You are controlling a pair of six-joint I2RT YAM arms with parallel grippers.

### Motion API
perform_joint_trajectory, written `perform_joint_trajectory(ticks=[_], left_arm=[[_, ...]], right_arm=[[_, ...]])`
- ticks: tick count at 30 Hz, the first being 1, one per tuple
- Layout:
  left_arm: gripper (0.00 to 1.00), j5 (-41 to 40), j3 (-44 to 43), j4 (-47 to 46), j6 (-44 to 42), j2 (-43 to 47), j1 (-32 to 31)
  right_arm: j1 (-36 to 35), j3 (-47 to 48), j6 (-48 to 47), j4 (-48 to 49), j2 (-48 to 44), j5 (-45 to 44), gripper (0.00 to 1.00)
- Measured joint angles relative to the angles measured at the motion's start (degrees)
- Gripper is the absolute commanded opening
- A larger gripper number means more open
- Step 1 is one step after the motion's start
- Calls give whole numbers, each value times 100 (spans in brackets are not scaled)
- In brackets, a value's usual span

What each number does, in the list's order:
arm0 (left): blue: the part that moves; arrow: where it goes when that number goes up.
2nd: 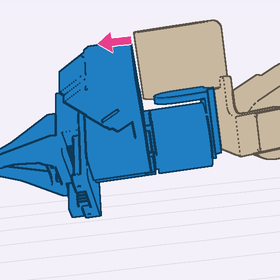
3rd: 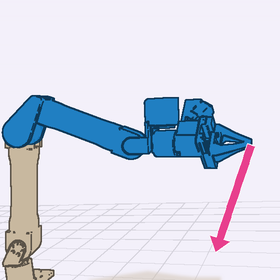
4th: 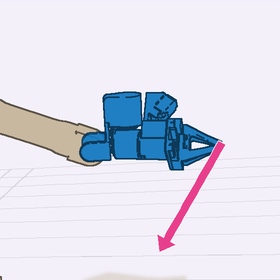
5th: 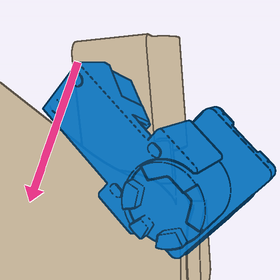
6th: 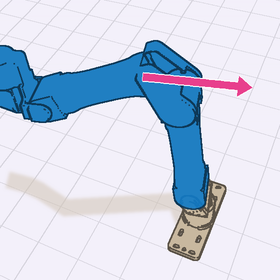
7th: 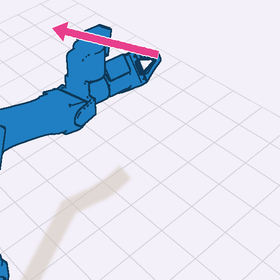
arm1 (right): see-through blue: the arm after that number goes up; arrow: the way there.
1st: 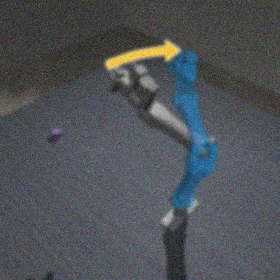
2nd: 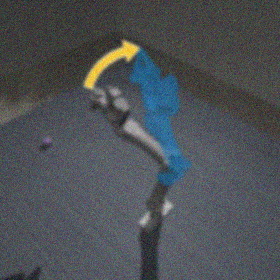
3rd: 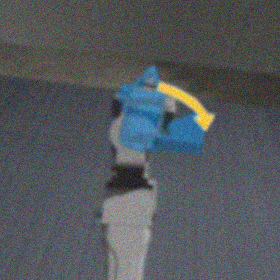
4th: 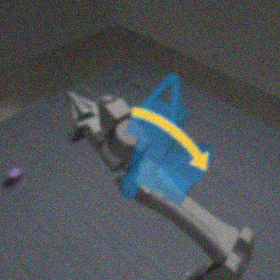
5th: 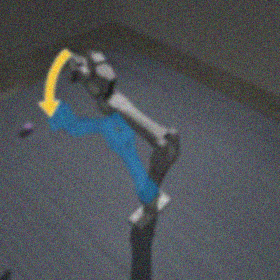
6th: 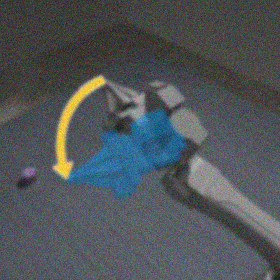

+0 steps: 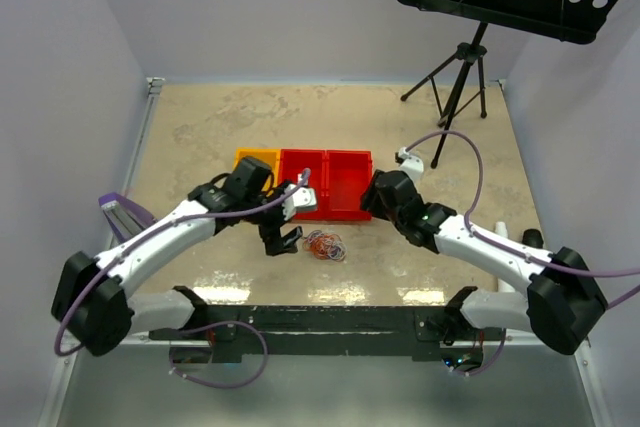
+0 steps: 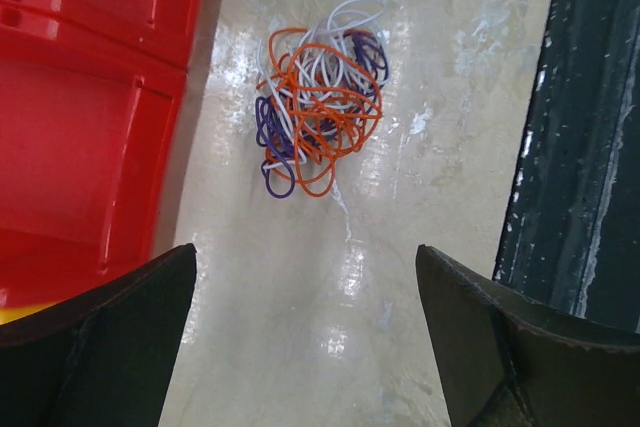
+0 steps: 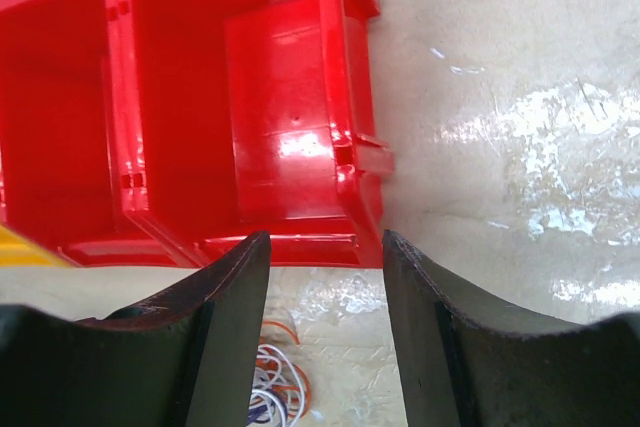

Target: Untangle the cables

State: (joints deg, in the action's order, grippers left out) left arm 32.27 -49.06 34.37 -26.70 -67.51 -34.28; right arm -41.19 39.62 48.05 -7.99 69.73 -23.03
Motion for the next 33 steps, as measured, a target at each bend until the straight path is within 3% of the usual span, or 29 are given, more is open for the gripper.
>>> perform_joint_trajectory(ticks=[8,13,17,25,29,33], left_arm=[[85,-369,-24,-557,-92,-1091,-122],[69,-411,-59,-868,-79,-1150,-212],[68,-409,-160,-1043,-42,-1370,-326],[68,-411,-271,-1115,-33,-1720,-507],[65,-426,-293,-1123,-33,-1784,-525],[52,-435,-326,-1123,-20,-1816,-525]], right_arm=[[4,-70,168,122,544,-2,52],[4,35,195,208,1099,-63,47],[11,199,221,310,1241,-216,37],[177,205,496,330,1283,-391,32],[234,164,608,313,1239,-468,33],[293,22,686,251,1056,-494,40]])
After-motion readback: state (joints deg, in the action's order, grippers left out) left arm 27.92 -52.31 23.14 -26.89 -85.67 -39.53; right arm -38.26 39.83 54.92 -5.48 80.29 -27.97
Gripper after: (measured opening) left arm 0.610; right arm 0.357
